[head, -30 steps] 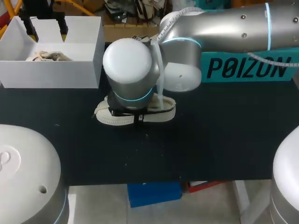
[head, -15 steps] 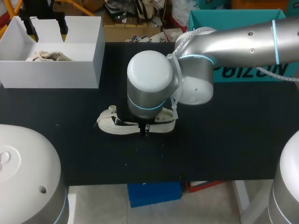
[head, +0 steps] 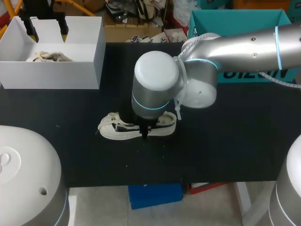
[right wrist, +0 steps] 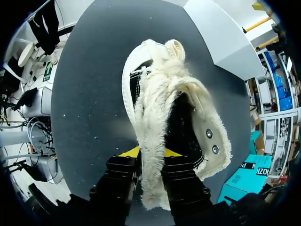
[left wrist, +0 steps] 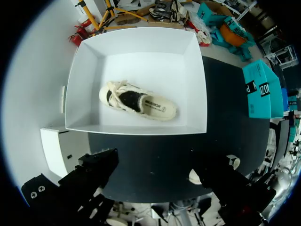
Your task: Take the shoe out of the shoebox, open the shoe tongue, remove and reinsert the insole, then place the shoe into the shoebox
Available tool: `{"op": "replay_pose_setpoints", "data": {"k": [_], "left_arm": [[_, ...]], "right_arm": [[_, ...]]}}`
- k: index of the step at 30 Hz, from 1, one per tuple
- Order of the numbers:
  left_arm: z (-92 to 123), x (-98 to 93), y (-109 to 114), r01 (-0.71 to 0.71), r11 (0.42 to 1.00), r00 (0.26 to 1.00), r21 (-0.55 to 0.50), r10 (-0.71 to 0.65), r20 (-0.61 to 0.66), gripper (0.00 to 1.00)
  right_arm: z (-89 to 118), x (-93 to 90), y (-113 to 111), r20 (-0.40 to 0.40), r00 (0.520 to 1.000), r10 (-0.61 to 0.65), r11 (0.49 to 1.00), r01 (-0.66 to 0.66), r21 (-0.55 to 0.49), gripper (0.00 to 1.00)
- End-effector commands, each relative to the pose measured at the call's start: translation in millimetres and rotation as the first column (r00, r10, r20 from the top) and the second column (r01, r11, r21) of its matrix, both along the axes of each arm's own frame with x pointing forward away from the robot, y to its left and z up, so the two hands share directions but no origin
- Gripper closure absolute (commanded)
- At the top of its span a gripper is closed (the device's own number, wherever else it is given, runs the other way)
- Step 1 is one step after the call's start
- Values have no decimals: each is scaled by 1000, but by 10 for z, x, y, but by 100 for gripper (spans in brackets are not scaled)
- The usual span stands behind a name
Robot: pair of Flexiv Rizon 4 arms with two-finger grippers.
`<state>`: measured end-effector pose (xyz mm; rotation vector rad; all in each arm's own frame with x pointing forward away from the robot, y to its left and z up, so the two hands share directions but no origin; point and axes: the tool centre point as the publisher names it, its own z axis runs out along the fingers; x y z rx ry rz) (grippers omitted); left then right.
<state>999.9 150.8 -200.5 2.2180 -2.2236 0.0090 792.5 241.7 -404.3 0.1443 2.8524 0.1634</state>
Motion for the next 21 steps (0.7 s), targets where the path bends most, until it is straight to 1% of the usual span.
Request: {"op": "replay_pose_setpoints", "data": {"k": [1, 2, 4, 7, 9, 11, 14, 17, 21], "left_arm": [[4, -2, -2, -1, 1000, 1000, 2, 1, -2, 0], [4, -2, -2, -1, 1000, 1000, 2, 1, -2, 0], [4, -2, -2, -1, 1000, 1000, 2, 1, -2, 0], [4, -2, -2, -1, 1000, 1000, 2, 1, -2, 0], [4, -2, -2, -1, 1000, 1000, 2, 1, -2, 0], [4, -2, -2, -1, 1000, 1000, 2, 1, -2, 0], [4, -2, -2, -1, 1000, 1000, 2, 1, -2, 0], [4, -2, -2, -1, 1000, 1000, 2, 1, -2, 0], [4, -2, -2, -1, 1000, 1000, 2, 1, -2, 0]], "right_arm": [[114, -18, -11, -11, 1000, -12, 1000, 12, -18, 0], [169, -26, -23, -8, 1000, -17, 1000, 17, -16, 0], [291, -38, -43, -35, 999, -19, 999, 18, -27, 0], [490, -45, -75, -82, 997, 11, 1000, -12, -13, 0], [637, -42, -103, -78, 997, 27, 1000, -28, -1, 0], [748, -44, -134, -93, 995, 37, 999, -36, 10, 0], [877, -34, -183, -113, 990, 80, 997, -77, 28, 0], [987, -13, -252, -119, 987, 110, 992, -102, 68, 0], [1097, 35, -314, -90, 979, 181, 976, -168, 135, 0]]}}
